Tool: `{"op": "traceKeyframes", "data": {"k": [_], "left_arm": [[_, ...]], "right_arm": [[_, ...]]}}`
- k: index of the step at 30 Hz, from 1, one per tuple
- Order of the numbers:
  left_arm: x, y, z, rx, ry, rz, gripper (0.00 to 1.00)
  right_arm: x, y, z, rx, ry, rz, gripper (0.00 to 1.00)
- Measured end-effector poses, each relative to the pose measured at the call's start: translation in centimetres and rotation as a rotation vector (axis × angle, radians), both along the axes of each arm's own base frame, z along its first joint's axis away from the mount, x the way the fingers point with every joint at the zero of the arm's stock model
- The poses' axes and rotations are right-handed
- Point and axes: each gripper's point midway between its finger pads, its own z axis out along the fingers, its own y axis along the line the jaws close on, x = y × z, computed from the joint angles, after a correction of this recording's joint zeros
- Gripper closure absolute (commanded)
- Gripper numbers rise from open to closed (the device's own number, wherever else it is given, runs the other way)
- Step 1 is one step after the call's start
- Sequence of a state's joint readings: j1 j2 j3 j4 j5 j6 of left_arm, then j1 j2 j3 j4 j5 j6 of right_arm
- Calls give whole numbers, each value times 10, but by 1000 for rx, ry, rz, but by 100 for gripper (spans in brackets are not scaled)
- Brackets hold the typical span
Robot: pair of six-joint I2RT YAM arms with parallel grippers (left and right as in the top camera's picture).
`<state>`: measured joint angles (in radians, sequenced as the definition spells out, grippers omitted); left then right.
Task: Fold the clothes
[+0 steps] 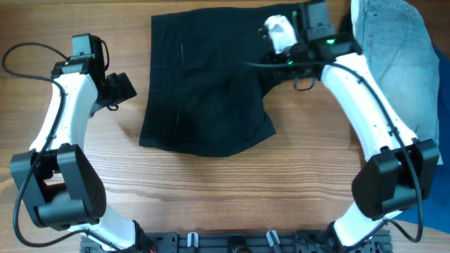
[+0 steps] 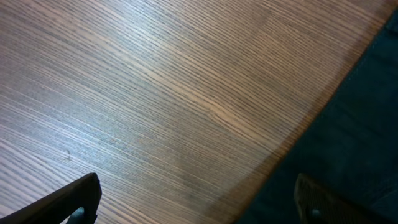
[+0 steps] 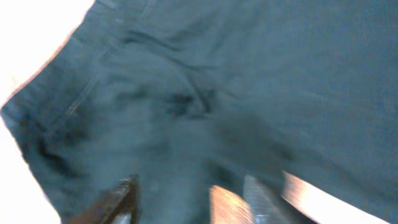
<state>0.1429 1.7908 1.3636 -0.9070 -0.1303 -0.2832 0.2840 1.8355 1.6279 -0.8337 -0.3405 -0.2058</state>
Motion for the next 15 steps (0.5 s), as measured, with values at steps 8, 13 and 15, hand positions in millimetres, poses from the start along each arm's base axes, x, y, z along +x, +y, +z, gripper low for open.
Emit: {"op": "traceKeyframes", "data": {"k": [8, 13, 15], "left_arm": [[9, 1, 2, 4, -39, 0, 0], [10, 1, 3, 5, -41, 0, 0], [9, 1, 3, 6, -41, 0, 0]], "right_arm": [[-47, -30, -19, 46, 358, -227, 0], [-71, -102, -61, -1, 562, -485, 1], [-88, -105, -92, -13, 623, -515, 4]]}}
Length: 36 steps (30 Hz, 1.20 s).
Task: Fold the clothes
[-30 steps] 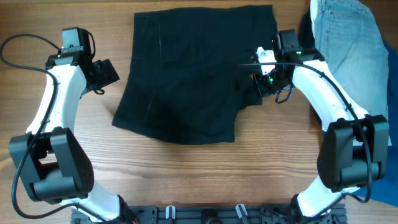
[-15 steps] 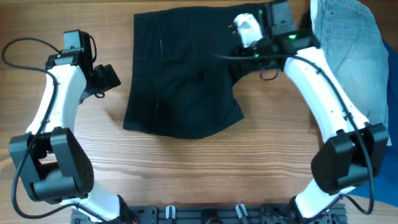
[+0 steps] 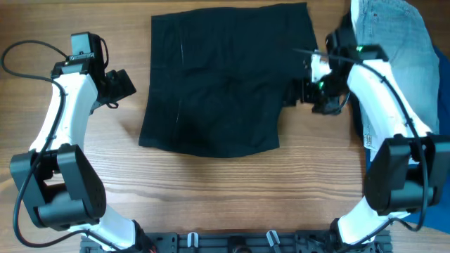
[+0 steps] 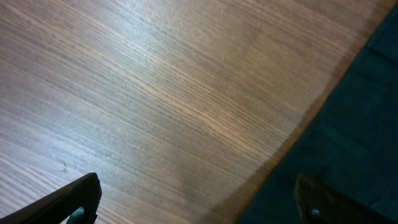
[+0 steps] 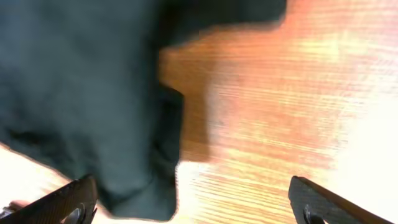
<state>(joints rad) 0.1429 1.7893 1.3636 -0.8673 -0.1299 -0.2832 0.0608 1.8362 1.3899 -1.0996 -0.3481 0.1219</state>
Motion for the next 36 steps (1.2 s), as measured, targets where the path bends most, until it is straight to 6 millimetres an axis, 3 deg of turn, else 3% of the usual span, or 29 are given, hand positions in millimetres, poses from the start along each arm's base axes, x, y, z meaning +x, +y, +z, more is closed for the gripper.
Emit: {"op": "traceKeyframes", "data": {"k": [3, 5, 9, 12, 14, 17, 18, 21, 25, 27, 30, 32, 34, 36], "left_arm": [[1, 0, 0, 0, -2, 0, 0], [0, 0, 0, -1, -1, 0, 0], [1, 0, 0, 0, -4, 0, 0], [1, 0, 0, 0, -3, 0, 0], [1, -1, 0, -3, -4, -1, 0], [1, -1, 0, -4, -3, -1, 0], [1, -1, 0, -4, -3, -1, 0], [1, -1, 0, -4, -3, -1, 0], [1, -1, 0, -4, -3, -1, 0], [0, -1, 0, -4, -1, -1, 0], [-1, -3, -1, -14, 5, -4, 0], [0, -4, -1, -22, 1, -6, 0], [-1, -4, -1, -24, 4, -7, 0], [-1, -5, -1, -26, 6, -7, 0]], "right_arm": [[-32, 6, -48, -8, 81, -10, 8], [-27, 20, -60, -2, 25, 12, 9], [-23, 86, -61, 43, -98, 188, 10], [-25, 123, -40, 64, -140, 313, 9], [4, 151, 4, 99, -275, 385, 9], [21, 180, 37, 133, -408, 465, 5], [19, 184, 39, 133, -415, 489, 5], [5, 171, 30, 90, -339, 494, 6], [4, 143, 26, 60, -269, 433, 2], [-2, 122, 38, 47, -234, 362, 2], [-37, 91, 62, 18, -125, 275, 6], [-54, 85, 48, 6, -71, 272, 10], [-80, 77, 14, -20, 22, 277, 10], [-98, 80, 0, -44, -11, 320, 10]]}}
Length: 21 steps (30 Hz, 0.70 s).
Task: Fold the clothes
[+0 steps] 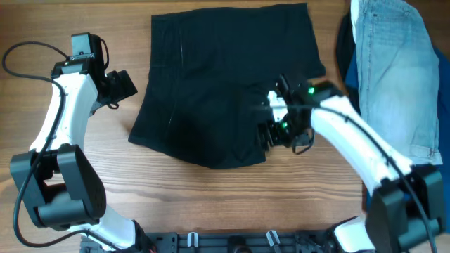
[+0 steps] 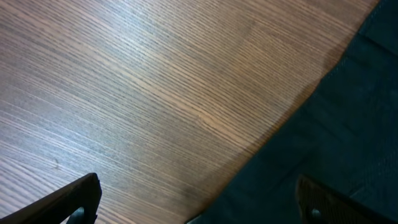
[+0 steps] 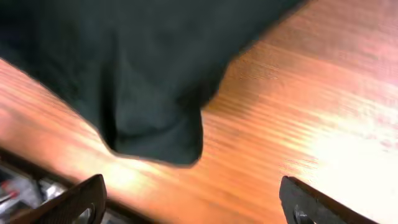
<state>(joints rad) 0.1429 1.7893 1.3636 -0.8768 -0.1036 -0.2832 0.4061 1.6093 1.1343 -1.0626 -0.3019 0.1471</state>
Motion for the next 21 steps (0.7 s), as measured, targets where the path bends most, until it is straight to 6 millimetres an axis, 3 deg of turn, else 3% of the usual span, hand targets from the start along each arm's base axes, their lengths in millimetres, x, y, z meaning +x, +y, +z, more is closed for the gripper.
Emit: {"op": "traceKeyframes", "data": {"k": [3, 7, 8, 11, 16, 19, 21], "left_arm": [[-1, 0, 0, -1, 3, 0, 0], [2, -2, 0, -11, -8, -3, 0], [2, -3, 0, -18, -9, -5, 0], [4, -5, 0, -28, -17, -8, 0], [5, -7, 0, -39, -21, -8, 0], [5, -7, 0, -39, -21, -8, 0], [4, -7, 0, -40, -20, -8, 0]], "right_arm": [[-31, 11, -3, -7, -75, 81, 12], [-60, 0, -51, -59, -25, 59, 14], [-62, -2, -55, -62, -20, 55, 13], [-49, 0, -55, -37, -61, 27, 13], [-11, 20, -51, 49, -216, 25, 10], [-11, 20, -75, 16, -165, 68, 11], [4, 29, -76, 39, -210, 88, 14]]}}
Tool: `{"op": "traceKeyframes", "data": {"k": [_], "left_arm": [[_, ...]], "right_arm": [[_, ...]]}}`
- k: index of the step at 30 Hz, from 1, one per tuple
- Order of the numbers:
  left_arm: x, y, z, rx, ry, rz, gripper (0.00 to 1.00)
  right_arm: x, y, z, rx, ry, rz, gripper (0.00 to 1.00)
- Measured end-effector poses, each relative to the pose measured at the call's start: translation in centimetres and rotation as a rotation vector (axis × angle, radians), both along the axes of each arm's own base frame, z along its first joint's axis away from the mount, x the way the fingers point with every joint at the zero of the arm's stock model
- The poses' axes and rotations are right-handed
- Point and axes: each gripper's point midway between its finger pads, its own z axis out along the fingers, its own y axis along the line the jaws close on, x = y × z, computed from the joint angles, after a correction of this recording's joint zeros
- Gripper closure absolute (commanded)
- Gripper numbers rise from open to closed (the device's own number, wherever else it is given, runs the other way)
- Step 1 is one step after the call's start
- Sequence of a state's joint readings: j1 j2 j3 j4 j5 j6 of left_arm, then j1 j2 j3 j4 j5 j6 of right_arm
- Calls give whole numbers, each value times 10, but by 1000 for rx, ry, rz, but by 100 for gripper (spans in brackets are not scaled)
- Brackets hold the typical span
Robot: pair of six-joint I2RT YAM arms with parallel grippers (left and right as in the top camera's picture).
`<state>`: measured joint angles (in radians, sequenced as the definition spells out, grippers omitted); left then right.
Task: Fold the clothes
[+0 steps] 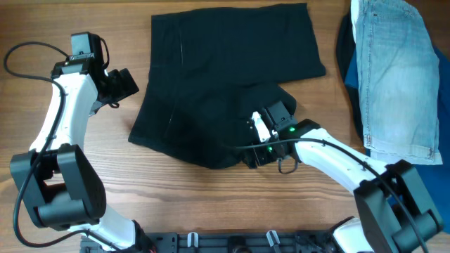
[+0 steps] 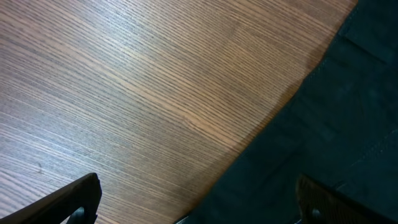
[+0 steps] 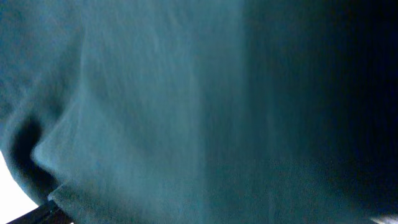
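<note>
A black garment [image 1: 225,77] lies spread on the wooden table, with its lower right part bunched into a fold [image 1: 271,98]. My right gripper [image 1: 254,153] is low at the garment's lower right hem. Dark cloth [image 3: 186,112] fills the right wrist view and hides the fingers. My left gripper [image 1: 125,84] stands open just off the garment's left edge. In the left wrist view the left gripper [image 2: 199,206] has bare wood under one finger and the black cloth [image 2: 336,124] under the other.
Light blue jeans [image 1: 394,70] lie at the far right on top of a dark blue garment [image 1: 344,56]. Bare wooden table [image 1: 176,204] runs along the front, and cables trail behind both arms.
My right gripper has gone down and left, from above the garment's lower right part to its hem, and cloth now fills its view. A little more cloth shows in the left wrist view.
My right gripper was first at the garment's top right corner, which looked bunched. Then it stood open beside the right edge, with that corner lying flat. Later it was open over the lower right part, and now it is down at the hem. The left arm barely moved.
</note>
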<state>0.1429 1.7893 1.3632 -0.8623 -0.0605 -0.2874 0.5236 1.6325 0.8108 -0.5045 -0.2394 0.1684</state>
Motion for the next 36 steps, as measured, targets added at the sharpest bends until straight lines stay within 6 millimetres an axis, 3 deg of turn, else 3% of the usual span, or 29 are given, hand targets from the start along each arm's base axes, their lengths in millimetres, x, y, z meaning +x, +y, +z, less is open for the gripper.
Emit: {"op": "traceKeyframes", "data": {"k": [1, 3, 4, 5, 6, 9, 11, 13, 14, 15, 16, 17, 18, 19, 21, 24, 25, 27, 30, 31, 33, 36], "left_arm": [[1, 0, 0, -3, -2, 2, 0], [1, 0, 0, -3, -3, 2, 0], [1, -1, 0, -4, -3, 2, 0], [1, 0, 0, -3, -4, 2, 0], [1, 0, 0, -3, -3, 2, 0], [1, 0, 0, -3, -3, 2, 0], [1, 0, 0, -3, -3, 2, 0], [1, 0, 0, -3, -3, 2, 0], [1, -1, 0, -7, -3, 1, 0], [0, -1, 0, -7, -2, 1, 0], [1, -1, 0, -6, -5, 1, 0], [1, -1, 0, -6, -5, 1, 0], [1, -1, 0, -6, -5, 1, 0], [1, -1, 0, -6, -5, 1, 0], [1, -1, 0, -6, -5, 1, 0], [0, -1, 0, -6, -3, 1, 0], [0, -1, 0, -7, -3, 1, 0], [0, -1, 0, -7, 0, 1, 0], [-1, -1, 0, -7, 2, 1, 0], [-1, -1, 0, -7, 2, 1, 0], [-1, -1, 0, -7, 2, 1, 0], [-1, -1, 0, -7, 2, 1, 0]], "right_arm": [[12, 7, 1, 22, -45, 10, 17], [35, 18, 2, 61, -147, 18, 32], [41, 18, 1, 60, -176, 15, 52], [52, 18, 1, 50, -222, 7, 90], [56, 14, -1, 22, -240, -3, 96], [54, -3, -4, -64, -233, -47, 96], [41, -29, -2, -165, -166, -69, 96], [28, -68, 27, -323, -103, -48, 96], [32, -73, 47, -361, -110, -17, 95], [42, -76, 75, -396, -142, 15, 53], [47, -77, 93, -414, -162, 42, 34], [54, -77, 110, -425, -203, 59, 33], [57, -77, 115, -427, -220, 68, 33], [58, -77, 115, -431, -224, 87, 33], [60, -75, 115, -429, -236, 102, 47], [78, -53, 120, -322, -308, 91, 48], [87, -36, 124, -230, -336, 63, 35], [86, -32, 124, -152, -281, -95, 24], [84, -78, 116, -143, -141, -386, 14], [86, -102, 114, -132, -94, -505, 12], [86, -132, 110, -66, -23, -650, 12], [78, -147, 84, 26, 47, -722, 18]]}}
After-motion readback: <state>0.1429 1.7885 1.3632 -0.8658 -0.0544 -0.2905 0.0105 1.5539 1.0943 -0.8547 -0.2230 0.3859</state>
